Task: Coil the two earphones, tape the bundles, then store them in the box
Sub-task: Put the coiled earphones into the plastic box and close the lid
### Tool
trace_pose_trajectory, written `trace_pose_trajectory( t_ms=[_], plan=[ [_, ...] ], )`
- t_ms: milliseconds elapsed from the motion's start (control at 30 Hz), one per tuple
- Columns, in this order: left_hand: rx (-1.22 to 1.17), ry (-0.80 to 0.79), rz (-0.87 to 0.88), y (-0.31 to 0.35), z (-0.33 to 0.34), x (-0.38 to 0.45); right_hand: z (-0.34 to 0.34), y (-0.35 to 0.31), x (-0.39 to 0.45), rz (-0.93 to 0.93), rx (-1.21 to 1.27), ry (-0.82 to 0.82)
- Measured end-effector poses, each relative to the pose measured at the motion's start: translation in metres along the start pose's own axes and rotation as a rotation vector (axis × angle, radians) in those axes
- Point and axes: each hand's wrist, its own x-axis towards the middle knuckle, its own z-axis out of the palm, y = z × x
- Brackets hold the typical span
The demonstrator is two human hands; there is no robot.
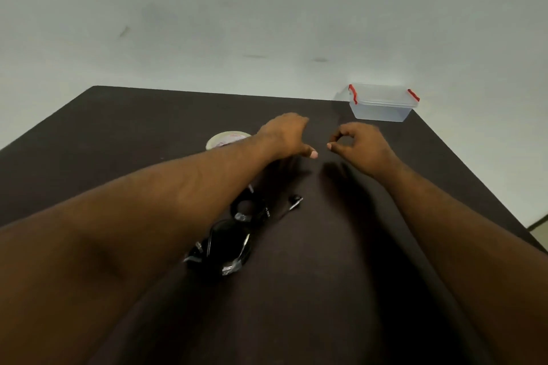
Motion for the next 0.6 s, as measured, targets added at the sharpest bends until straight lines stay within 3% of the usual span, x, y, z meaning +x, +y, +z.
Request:
trace_pose_trajectory(
  t_ms=[133, 267, 400, 600],
  plan=[
    [0.007, -0.188, -0.088, 0.021, -0.009, 0.061, -0.012, 0.051, 0.049, -0.011, -0.35, -0.099],
    [0.075, -0.288, -0.105, 0.032, -0.015, 0.107, -0.02, 0.093, 0.087, 0.099, -0.523, -0.103],
    [0.102, -0.42, -0.121, 0.034, -0.004, 0.136, -0.02, 0.119, 0.112, 0.161, -0.523, -0.228],
    [0.061, -0.417, -0.141, 0.026, 0.005, 0.15, -0.02, 0.131, 0.125, 0.128, -0.497, -0.156]
  ],
)
